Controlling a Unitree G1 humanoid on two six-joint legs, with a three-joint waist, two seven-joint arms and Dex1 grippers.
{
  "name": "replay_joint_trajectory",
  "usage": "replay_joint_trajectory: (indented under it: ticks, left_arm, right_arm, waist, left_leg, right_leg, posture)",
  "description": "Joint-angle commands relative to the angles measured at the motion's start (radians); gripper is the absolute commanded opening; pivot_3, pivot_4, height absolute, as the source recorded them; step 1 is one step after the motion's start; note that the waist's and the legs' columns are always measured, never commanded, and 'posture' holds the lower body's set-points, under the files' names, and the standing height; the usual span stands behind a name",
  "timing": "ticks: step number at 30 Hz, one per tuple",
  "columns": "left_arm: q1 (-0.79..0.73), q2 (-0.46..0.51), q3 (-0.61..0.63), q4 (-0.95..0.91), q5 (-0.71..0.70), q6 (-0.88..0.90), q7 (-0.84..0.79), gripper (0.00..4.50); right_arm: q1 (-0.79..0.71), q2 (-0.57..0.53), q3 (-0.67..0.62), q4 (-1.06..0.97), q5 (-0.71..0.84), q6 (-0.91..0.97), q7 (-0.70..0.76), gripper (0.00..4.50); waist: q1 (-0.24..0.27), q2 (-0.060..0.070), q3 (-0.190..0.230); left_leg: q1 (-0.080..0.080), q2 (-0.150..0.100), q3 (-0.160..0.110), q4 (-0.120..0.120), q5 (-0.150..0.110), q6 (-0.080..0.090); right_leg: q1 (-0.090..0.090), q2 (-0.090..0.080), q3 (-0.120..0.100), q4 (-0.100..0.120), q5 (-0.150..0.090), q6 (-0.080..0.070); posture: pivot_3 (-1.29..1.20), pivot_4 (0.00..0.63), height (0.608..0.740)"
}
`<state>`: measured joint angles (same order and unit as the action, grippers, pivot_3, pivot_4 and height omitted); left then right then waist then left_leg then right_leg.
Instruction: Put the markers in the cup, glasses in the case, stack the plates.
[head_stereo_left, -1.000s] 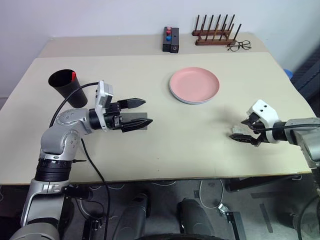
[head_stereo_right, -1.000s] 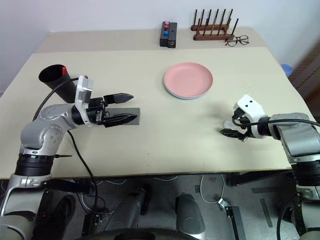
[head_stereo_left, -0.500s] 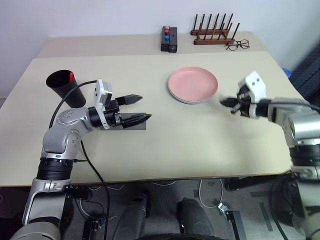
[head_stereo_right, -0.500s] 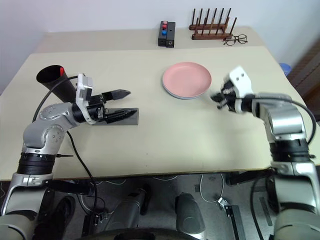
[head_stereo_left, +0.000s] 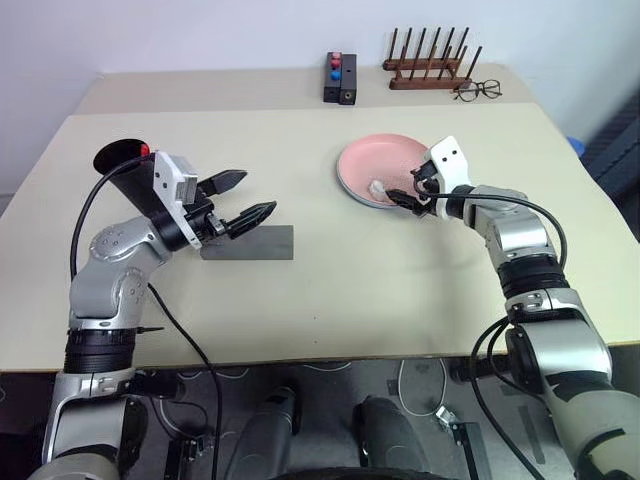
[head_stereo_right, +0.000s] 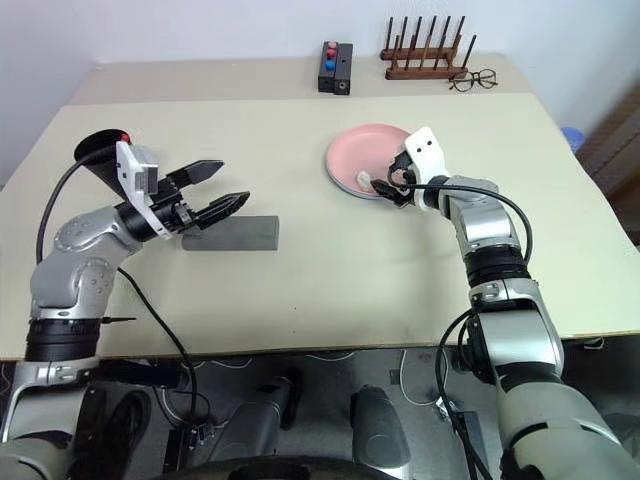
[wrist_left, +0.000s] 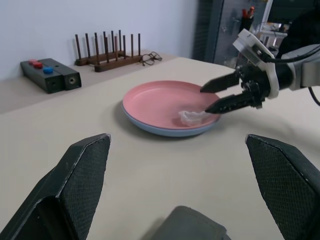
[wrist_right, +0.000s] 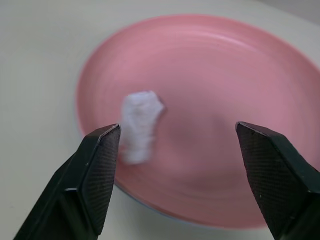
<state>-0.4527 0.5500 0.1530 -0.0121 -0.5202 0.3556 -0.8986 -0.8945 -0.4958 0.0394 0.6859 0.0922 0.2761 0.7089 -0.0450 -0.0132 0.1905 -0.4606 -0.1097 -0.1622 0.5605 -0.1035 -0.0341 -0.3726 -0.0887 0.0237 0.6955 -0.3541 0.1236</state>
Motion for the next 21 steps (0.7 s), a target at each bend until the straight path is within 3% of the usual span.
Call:
replay_joint_trajectory:
  ticks: [1,5,9,16,21]
  left_arm:
    - [0.039,0.041,0.054,-0.077,-0.048,0.022,-0.017,4.50]
    - [0.150,0.143,0.150,-0.143,-0.124,0.047,-0.112,4.50]
    - [0.240,0.208,0.197,-0.192,-0.159,0.063,-0.150,4.50]
    - [0.334,0.221,0.212,-0.215,-0.203,0.106,-0.182,4.50]
    - [0.328,0.234,0.195,-0.097,-0.162,0.048,-0.252,4.50]
  right_arm:
    - [-0.009,-0.045,-0.070,-0.119,0.090,0.006,0.113,3.42]
    - [0.168,-0.127,-0.110,-0.402,0.237,0.034,0.333,3.42]
    - [0.339,-0.208,-0.176,-0.666,0.429,0.186,0.455,3.42]
    - [0.455,-0.284,-0.280,-0.828,0.589,0.330,0.465,3.42]
    - [0.577,-0.340,-0.294,-0.899,0.552,0.292,0.473,3.42]
  waist:
    - [0.000,0.000,0.000]
    - [0.000,0.000,0.000]
    - [0.005,0.001,0.000]
    - [0.006,0.002,0.000]
    - [0.018,0.003,-0.001]
  left_leg:
    - [0.000,0.000,0.000,0.000,0.000,0.000]
    - [0.000,0.000,0.000,-0.001,0.000,0.000]
    - [0.000,0.001,-0.001,-0.001,-0.001,0.001]
    - [0.001,0.002,-0.001,-0.001,-0.002,-0.001]
    - [-0.001,0.002,0.000,-0.002,-0.003,0.002]
  right_leg:
    - [0.000,0.000,0.000,0.000,0.000,0.000]
    - [-0.001,0.000,0.001,0.000,0.000,0.000]
    - [0.001,-0.001,0.000,-0.003,0.000,-0.001]
    - [0.000,-0.003,0.001,-0.008,-0.002,-0.006]
    - [-0.001,-0.004,0.001,-0.010,-0.001,-0.006]
  posture:
    - [0.00,0.150,0.738]
    - [0.00,0.150,0.738]
    - [0.00,0.150,0.738]
    - [0.00,0.150,0.738]
    - [0.00,0.150,0.738]
